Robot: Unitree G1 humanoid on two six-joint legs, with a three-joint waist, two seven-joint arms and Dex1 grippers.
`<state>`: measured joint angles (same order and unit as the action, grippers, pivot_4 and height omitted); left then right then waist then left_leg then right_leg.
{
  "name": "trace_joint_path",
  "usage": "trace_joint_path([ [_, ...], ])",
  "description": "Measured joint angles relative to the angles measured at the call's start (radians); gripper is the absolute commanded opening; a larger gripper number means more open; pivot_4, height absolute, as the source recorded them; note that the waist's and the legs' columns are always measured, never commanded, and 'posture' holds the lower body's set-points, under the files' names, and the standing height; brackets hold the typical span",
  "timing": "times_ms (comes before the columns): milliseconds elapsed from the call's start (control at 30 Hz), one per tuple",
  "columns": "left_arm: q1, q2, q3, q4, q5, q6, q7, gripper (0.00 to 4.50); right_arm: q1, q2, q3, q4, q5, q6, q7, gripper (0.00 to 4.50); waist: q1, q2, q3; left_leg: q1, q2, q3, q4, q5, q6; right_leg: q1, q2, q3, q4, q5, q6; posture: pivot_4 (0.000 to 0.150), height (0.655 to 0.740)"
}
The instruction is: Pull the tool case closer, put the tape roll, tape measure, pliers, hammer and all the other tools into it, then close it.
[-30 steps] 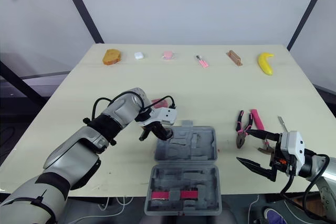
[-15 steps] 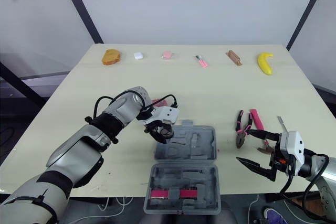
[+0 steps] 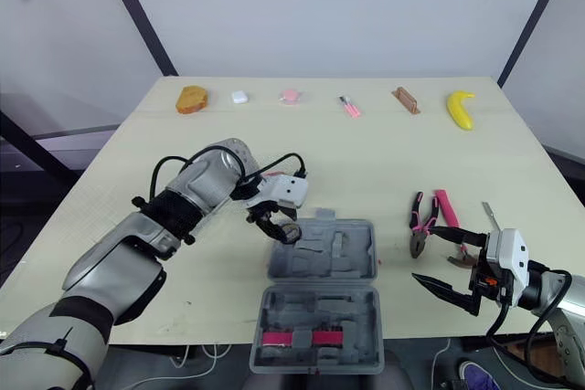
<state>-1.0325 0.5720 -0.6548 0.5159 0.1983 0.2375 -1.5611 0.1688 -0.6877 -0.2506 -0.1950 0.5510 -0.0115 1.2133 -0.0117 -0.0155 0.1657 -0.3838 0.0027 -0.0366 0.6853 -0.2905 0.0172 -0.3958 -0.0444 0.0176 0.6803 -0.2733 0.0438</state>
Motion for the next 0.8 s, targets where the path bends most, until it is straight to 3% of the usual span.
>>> trace_joint_path([
  [233,0.024,-0.003,0.074,-0.004,-0.105,-0.032,-0.001,2.83,0.0,0.012,0.001,0.0,-0.001,0.0,-0.004,4.5,0.0,0.0,0.0,0.0,0.0,0.0,0.0,0.0,0.0,0.0,0.0,0.0,0.0,0.0,0.0,0.15,0.74],
  [533,0.24,-0.021,0.345,0.104,-0.35,-0.136,0.002,2.83,-0.007,0.047,0.008,-0.031,0.019,0.014,-0.038,4.5,0.004,0.001,0.0,0.0,0.002,0.0,0.001,0.0,0.0,0.0,-0.001,-0.001,0.0,0.0,0.0,0.15,0.74],
  [767,0.293,-0.049,0.424,0.152,-0.4,-0.184,0.003,2.83,-0.014,0.049,0.039,-0.041,0.02,0.012,-0.04,4.5,0.003,0.001,0.0,0.0,0.0,0.0,0.001,0.0,0.0,0.0,-0.001,0.0,0.0,0.001,0.001,0.15,0.74],
  [800,0.297,-0.054,0.423,0.165,-0.399,-0.189,0.003,2.6,-0.014,0.049,0.044,-0.041,0.02,0.012,-0.039,4.5,0.002,0.001,0.0,0.0,0.0,0.0,0.001,0.0,0.0,0.0,-0.001,0.0,0.0,0.001,0.001,0.15,0.74],
])
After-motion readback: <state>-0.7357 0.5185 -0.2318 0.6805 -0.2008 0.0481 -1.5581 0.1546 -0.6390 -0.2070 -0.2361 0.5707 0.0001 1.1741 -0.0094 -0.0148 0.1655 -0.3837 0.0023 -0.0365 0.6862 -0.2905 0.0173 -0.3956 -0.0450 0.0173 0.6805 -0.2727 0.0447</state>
